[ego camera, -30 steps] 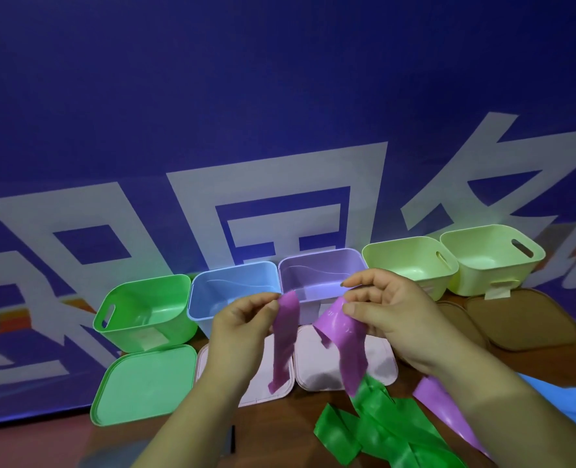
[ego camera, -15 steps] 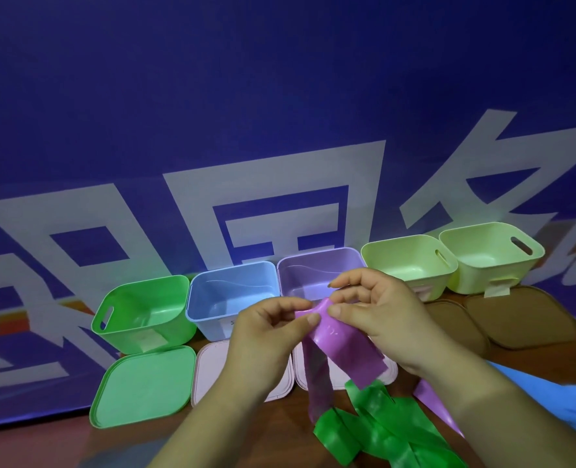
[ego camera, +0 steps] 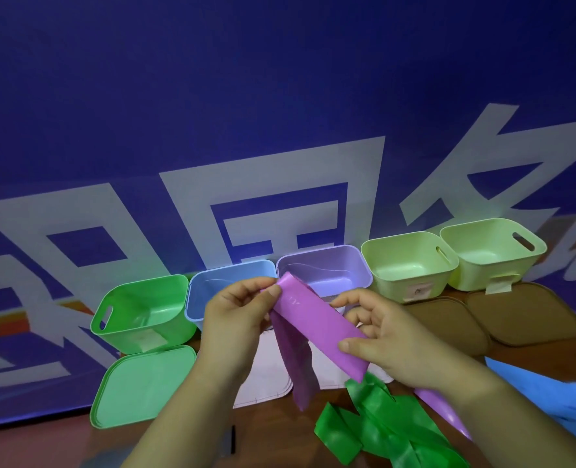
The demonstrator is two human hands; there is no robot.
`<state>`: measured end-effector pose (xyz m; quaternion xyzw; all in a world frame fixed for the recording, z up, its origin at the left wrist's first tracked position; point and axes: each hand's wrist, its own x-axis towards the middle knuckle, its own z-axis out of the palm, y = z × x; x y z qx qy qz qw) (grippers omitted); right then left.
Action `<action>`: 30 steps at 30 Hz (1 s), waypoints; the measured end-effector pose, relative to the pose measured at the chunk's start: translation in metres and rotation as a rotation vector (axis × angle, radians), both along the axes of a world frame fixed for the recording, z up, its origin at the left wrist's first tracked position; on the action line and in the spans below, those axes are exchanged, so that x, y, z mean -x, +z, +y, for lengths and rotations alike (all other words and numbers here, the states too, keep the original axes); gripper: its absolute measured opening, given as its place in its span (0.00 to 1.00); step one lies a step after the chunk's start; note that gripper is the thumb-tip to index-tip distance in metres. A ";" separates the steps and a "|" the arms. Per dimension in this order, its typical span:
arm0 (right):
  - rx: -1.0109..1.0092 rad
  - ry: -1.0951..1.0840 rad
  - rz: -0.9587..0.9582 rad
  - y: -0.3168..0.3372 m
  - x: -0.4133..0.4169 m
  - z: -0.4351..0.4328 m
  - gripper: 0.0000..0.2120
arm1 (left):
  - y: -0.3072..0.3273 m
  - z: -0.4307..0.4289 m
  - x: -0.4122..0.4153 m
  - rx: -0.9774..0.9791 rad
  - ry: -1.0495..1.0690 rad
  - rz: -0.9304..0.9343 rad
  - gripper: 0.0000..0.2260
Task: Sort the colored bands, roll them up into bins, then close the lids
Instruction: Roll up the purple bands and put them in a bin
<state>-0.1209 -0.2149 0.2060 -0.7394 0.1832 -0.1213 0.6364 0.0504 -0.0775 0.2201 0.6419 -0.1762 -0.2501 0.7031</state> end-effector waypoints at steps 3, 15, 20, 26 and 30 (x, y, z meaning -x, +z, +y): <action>0.000 -0.118 -0.057 0.002 0.001 -0.002 0.21 | -0.006 0.000 -0.008 -0.025 0.040 0.015 0.04; -0.155 -0.035 -0.334 0.023 0.000 -0.004 0.18 | -0.027 -0.003 -0.011 -0.067 0.025 0.099 0.04; -0.145 -0.049 -0.292 0.032 -0.004 -0.003 0.19 | -0.025 -0.002 -0.009 -0.061 0.036 0.126 0.10; 0.228 -0.148 -0.162 0.037 -0.010 0.003 0.09 | -0.030 0.002 -0.011 -0.149 0.092 -0.056 0.09; 0.303 -0.202 -0.195 0.041 -0.010 0.003 0.12 | -0.033 0.004 -0.016 -0.177 0.131 -0.046 0.10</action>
